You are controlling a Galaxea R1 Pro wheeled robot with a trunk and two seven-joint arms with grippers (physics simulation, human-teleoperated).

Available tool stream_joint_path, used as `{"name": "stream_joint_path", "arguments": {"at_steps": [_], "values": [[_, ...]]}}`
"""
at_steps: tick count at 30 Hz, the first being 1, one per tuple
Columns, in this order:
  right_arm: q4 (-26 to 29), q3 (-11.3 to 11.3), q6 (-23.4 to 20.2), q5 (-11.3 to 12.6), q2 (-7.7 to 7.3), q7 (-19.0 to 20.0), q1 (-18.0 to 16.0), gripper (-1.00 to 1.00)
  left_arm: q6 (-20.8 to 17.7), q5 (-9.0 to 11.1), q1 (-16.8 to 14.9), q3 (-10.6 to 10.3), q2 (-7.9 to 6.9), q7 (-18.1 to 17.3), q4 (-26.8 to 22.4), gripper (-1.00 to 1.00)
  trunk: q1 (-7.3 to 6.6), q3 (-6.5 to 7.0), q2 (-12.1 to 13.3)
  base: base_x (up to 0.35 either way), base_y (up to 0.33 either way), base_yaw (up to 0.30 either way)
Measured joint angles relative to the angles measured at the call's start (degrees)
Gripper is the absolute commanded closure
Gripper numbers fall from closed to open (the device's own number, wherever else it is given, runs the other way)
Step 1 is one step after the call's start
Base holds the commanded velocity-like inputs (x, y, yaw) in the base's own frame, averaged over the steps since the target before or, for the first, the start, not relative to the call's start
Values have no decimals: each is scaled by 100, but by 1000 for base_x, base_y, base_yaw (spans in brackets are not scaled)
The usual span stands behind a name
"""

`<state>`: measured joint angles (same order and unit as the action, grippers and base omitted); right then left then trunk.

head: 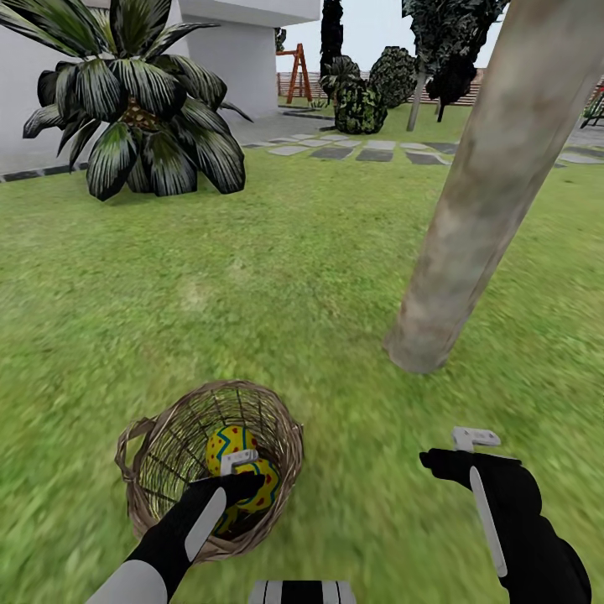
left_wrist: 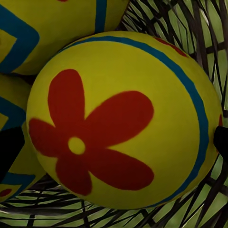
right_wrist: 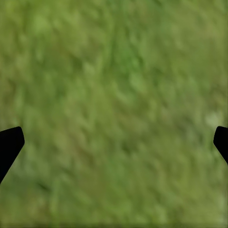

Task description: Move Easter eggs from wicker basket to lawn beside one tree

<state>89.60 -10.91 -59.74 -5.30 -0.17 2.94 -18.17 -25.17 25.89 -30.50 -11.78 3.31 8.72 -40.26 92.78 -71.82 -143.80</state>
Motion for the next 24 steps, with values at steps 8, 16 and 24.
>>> {"name": "stream_joint_path", "arguments": {"at_steps": [8, 16, 24], "values": [[0, 0, 0, 0, 0, 0, 0, -100, 13, 28, 0, 6, 1, 5, 9, -100, 0, 0, 0, 0, 0, 0], [0, -7, 0, 1, 0, 0, 0, -100, 18, -16, 16, 32, -5, 23, -31, 100, 0, 0, 0, 0, 0, 0], [0, -9, 0, 1, 0, 0, 0, -100, 22, -3, 18, 42, -9, 23, -36, 100, 0, 0, 0, 0, 0, 0]]}}
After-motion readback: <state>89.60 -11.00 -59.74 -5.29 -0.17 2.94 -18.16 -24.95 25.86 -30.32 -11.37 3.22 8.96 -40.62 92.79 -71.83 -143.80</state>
